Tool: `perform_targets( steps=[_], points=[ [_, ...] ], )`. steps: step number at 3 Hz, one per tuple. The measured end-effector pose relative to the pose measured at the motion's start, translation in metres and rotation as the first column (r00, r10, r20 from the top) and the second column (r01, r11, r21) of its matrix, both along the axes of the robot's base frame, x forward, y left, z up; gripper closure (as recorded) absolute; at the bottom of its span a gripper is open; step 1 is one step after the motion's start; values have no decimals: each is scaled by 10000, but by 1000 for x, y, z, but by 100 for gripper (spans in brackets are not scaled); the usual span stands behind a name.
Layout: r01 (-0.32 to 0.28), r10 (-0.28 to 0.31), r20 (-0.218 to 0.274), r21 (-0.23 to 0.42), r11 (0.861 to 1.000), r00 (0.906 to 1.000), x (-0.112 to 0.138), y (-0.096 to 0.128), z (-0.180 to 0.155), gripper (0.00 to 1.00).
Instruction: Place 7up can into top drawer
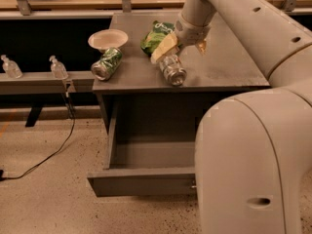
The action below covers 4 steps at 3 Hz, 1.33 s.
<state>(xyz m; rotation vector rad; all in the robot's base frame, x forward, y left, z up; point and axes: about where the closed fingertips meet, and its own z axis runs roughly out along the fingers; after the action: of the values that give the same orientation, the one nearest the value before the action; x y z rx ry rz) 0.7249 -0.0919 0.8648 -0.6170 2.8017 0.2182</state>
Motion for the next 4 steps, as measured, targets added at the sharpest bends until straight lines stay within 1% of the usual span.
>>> perform_targets(
  steps=[1,2,3,4],
  points=[
    [443,-458,-451,-336,9985,9979,-5,2,-19,3],
    [-569,548,-385,-555,9968,9978,-7,13,-28,25],
    [-2153,2156,530,-104,9765,9751,-12,23,-20,49],
    [-3745,3559,1667,970,9221,9195,-17,29,-9,72]
  ],
)
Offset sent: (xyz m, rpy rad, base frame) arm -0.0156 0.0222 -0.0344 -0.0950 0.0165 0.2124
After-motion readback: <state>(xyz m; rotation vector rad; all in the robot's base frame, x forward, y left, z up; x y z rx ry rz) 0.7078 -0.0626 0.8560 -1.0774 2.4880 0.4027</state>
